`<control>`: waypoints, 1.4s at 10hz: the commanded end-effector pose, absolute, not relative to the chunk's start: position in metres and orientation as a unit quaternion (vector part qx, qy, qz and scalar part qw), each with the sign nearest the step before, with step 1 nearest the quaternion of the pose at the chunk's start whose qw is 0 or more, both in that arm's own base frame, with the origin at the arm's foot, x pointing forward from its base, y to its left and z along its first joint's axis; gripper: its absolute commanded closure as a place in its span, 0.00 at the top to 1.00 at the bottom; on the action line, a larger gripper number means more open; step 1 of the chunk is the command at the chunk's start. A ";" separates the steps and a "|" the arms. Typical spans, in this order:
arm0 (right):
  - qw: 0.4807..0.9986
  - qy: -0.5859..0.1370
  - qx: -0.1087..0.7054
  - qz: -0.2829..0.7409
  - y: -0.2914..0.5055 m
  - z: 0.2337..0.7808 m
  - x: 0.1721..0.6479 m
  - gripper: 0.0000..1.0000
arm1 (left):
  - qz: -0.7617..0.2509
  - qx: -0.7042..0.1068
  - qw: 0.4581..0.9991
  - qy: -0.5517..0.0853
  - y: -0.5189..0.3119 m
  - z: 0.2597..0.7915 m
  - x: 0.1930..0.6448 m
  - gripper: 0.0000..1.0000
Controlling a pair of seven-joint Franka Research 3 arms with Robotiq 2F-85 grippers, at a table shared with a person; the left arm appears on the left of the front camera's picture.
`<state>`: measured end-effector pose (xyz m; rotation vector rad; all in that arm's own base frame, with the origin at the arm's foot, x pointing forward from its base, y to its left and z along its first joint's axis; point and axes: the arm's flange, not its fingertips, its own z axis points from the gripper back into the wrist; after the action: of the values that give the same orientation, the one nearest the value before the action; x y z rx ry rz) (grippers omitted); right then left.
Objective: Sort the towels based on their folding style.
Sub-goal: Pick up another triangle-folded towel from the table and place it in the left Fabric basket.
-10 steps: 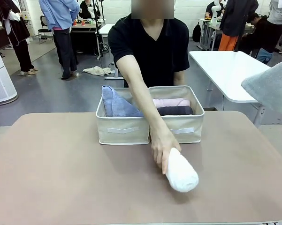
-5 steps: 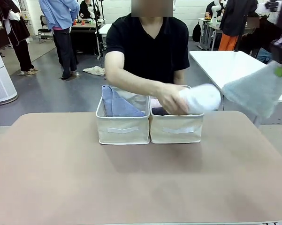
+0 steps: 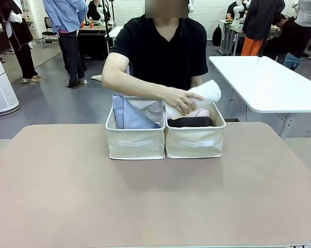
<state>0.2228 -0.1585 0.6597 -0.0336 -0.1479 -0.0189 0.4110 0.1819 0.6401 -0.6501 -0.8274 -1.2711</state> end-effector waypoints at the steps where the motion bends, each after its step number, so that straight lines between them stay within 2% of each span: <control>1: 0.997 -0.066 -0.020 0.024 -0.140 0.654 0.250 0.19 | -0.568 -0.291 0.675 -0.370 0.183 0.642 0.409 1.00; 8: 0.996 -0.056 -0.033 0.066 -0.114 0.662 0.279 0.19 | -0.568 -0.291 0.675 -0.370 0.183 0.642 0.409 1.00; 12: 0.960 -0.074 -0.093 0.252 0.014 0.725 0.327 0.19 | -0.568 -0.291 0.675 -0.370 0.183 0.642 0.409 1.00; 14: 0.935 -0.055 -0.124 0.329 0.082 0.728 0.354 0.19 | -0.568 -0.291 0.675 -0.370 0.183 0.642 0.409 1.00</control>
<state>0.3351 0.0791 0.7211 -0.2289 -0.1514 0.6085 0.4109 0.1818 0.6401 -0.6502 -0.8273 -1.2713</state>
